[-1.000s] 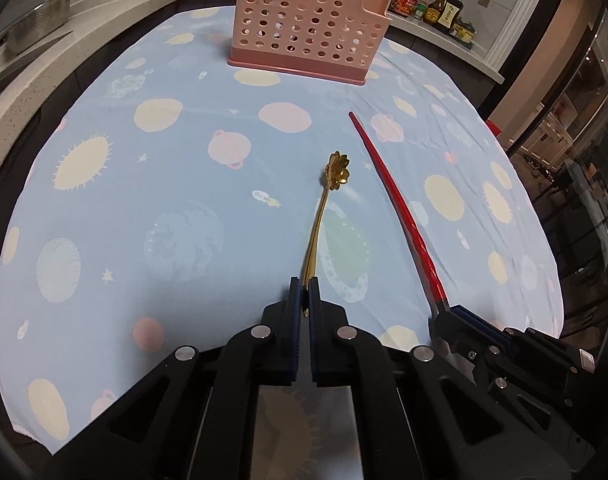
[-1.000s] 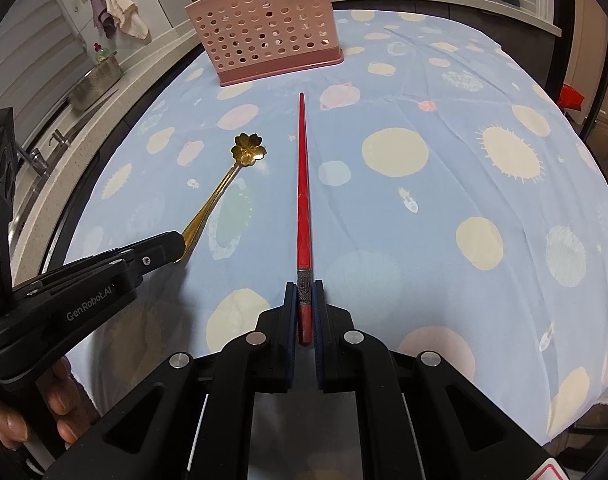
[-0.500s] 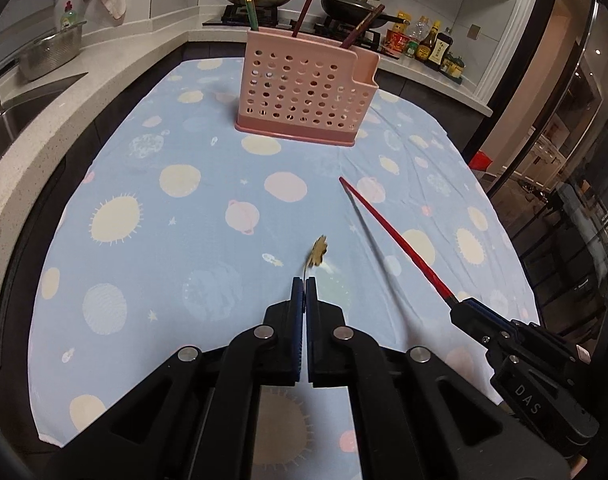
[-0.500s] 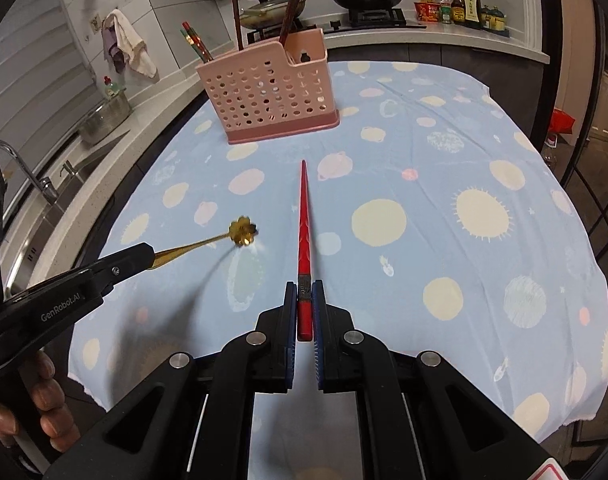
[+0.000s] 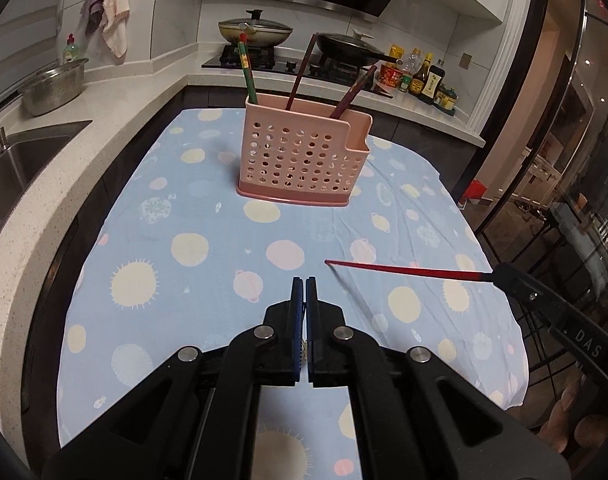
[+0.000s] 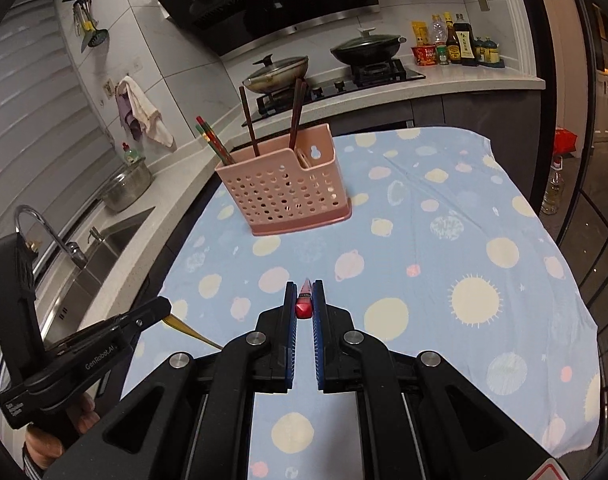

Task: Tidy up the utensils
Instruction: 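Carry the gold spoon with the left tool to the holder while the right tool carries the red chopstick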

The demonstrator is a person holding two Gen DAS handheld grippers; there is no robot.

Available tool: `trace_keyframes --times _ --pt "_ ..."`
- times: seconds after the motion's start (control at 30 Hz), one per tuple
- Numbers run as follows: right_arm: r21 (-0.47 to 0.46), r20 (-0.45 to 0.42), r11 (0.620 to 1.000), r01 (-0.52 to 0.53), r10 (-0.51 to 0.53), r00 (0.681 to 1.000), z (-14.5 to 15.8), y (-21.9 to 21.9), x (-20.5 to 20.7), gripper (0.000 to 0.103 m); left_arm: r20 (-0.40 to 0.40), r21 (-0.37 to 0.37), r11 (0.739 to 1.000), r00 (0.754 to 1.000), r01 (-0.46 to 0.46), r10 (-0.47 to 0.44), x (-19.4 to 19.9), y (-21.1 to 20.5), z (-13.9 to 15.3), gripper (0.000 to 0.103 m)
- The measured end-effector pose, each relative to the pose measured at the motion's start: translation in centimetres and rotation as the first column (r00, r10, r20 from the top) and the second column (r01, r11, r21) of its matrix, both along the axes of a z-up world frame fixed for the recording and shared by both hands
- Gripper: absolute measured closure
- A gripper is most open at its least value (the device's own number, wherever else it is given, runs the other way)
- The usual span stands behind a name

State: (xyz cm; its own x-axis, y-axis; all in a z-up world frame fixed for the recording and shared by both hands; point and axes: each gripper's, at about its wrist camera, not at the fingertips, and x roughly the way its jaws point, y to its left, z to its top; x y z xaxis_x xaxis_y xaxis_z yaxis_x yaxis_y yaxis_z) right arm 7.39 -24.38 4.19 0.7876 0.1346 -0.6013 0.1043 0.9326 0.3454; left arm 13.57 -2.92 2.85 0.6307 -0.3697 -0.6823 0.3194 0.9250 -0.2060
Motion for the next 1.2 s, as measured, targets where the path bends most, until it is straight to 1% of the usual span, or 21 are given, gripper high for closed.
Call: trace_keyframes --times 0.23,0.47,0.63,0.73,0.8,1.0,1.1,1.2 --pt "0.041 0.086 0.999 0.019 -0.022 0.996 3.4 -1.7 2.2 0.096 0.059 0.000 1.000 0.998 0.003 -0.003 1.8 -0.5 2.7 0.102" --pt "0.034 0.148 0.999 0.034 -0.038 0.988 5.9 -2.8 4.0 0.096 0.099 -0.008 1.000 0.995 0.005 -0.005 4.2 -1.0 5.0 0.102" --pt "0.056 0.197 0.997 0.045 -0.055 0.979 8.0 -3.9 5.9 0.096 0.143 -0.010 1.000 0.990 0.006 -0.005 6.4 -1.5 7.2 0.102" --pt "0.066 0.235 0.997 0.051 -0.065 0.970 9.6 -4.5 7.5 0.096 0.171 -0.015 1.000 0.985 0.003 -0.001 8.1 -1.6 8.6 0.102" --pt "0.071 0.257 0.996 0.050 -0.067 0.964 10.4 -4.7 8.6 0.096 0.194 -0.005 1.000 0.981 -0.003 0.004 9.3 -1.6 9.6 0.102" --pt "0.052 0.326 0.997 0.063 -0.077 0.942 13.2 -4.8 12.5 0.096 0.259 -0.002 1.000 0.966 -0.026 0.025 12.9 -1.7 12.6 0.102" --pt "0.045 0.351 0.997 0.066 -0.078 0.933 14.1 -4.6 14.5 0.096 0.279 0.001 0.999 0.960 -0.036 0.035 14.8 -1.9 13.5 0.102" --pt "0.043 0.369 0.996 0.073 -0.084 0.926 14.7 -4.4 16.6 0.096 0.280 0.006 0.999 0.959 -0.045 0.042 16.7 -2.1 13.6 0.102"
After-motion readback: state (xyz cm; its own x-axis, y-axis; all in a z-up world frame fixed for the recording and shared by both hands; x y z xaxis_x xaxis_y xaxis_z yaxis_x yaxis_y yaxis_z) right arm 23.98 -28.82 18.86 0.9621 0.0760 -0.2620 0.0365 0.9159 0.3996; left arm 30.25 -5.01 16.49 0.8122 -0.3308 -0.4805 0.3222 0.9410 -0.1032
